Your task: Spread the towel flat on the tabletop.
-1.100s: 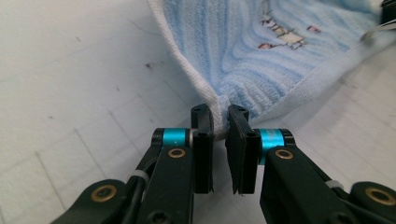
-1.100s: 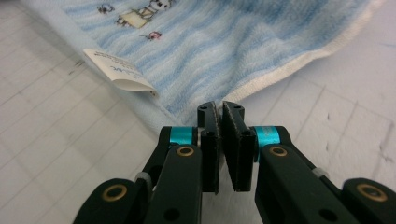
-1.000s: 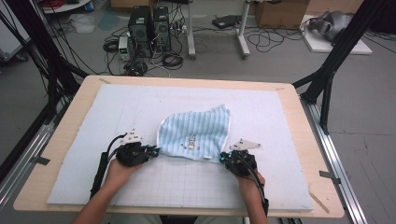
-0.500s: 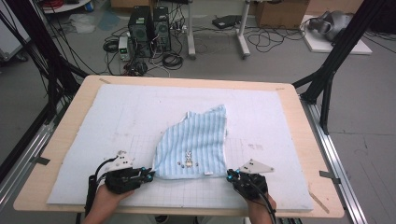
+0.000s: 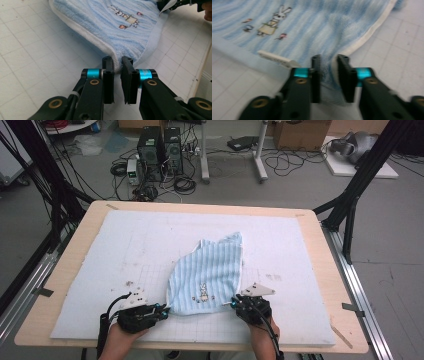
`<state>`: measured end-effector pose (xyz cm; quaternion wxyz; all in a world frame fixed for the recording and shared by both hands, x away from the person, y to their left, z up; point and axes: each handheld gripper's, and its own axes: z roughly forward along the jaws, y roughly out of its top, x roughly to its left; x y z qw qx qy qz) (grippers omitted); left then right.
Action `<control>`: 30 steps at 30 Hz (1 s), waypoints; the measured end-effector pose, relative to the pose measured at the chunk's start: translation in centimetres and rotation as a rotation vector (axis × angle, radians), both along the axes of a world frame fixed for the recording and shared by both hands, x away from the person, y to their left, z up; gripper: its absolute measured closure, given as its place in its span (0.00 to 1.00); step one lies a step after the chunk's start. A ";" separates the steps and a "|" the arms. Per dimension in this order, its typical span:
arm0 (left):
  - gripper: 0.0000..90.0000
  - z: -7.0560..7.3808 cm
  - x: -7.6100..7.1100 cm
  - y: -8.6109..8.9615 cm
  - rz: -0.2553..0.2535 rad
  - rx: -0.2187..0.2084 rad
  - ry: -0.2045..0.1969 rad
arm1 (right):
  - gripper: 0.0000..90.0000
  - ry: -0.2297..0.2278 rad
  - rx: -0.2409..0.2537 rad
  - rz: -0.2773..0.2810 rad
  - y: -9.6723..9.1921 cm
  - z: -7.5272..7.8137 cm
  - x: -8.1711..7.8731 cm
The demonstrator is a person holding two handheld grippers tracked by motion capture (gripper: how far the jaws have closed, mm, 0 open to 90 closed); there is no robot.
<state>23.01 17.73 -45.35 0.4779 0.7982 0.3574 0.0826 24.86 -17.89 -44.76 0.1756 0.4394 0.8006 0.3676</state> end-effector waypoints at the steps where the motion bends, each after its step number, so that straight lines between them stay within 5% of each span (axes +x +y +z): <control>1: 0.90 0.0 -0.1 0.1 -0.001 -0.002 -0.001 | 0.93 0.000 0.003 0.009 0.0 0.0 -0.2; 19: 0.89 -0.5 -4.3 -0.4 -0.089 -0.024 -0.017 | 0.94 -0.036 -0.042 0.096 -2.3 0.6 -7.0; 26: 0.88 -0.6 -5.8 -0.4 -0.185 -0.019 0.011 | 0.93 -0.017 -0.038 0.114 -3.1 0.9 -9.6; 30: 0.61 -0.2 -5.4 -0.2 -0.133 -0.038 -0.014 | 0.77 -0.040 -0.011 0.098 -3.7 1.3 -10.4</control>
